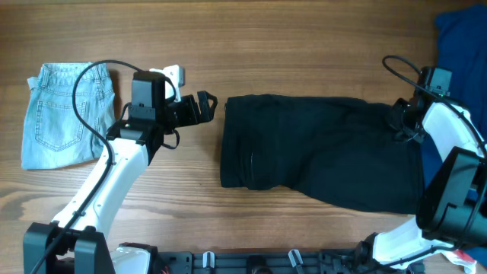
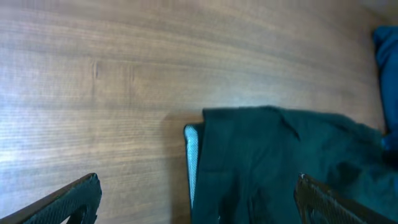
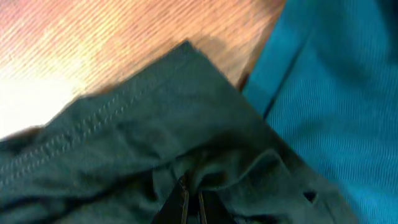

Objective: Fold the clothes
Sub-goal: 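Move the left gripper to the left edge of the black shorts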

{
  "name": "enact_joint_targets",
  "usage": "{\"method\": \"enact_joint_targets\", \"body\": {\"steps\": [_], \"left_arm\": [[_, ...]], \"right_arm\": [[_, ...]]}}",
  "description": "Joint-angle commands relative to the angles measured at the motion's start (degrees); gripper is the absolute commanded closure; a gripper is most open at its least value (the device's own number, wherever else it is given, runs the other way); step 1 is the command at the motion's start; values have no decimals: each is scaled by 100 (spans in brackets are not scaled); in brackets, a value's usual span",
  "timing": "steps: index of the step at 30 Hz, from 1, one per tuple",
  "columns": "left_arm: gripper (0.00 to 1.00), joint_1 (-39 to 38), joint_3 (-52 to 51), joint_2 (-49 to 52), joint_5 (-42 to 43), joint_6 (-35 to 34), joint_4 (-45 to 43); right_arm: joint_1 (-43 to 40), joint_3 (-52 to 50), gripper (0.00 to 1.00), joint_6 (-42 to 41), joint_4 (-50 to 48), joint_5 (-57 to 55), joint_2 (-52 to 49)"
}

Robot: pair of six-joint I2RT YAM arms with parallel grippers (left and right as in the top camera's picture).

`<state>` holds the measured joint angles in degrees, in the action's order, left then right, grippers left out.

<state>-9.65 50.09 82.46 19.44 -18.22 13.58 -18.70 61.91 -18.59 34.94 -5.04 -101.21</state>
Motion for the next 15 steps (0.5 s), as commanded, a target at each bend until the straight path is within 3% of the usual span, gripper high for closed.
{"method": "enact_joint_targets", "body": {"steps": [1, 9, 15], "left_arm": [[0, -26, 105, 48, 66, -33, -343], [0, -66, 223, 723, 400, -350, -739], [0, -444, 944, 1609, 413, -352, -649]], "right_arm": [[-13, -46, 96, 42, 275, 511, 638], [35, -46, 96, 317, 994, 981, 1757], [243, -46, 96, 413, 1346, 1115, 2205]]}}
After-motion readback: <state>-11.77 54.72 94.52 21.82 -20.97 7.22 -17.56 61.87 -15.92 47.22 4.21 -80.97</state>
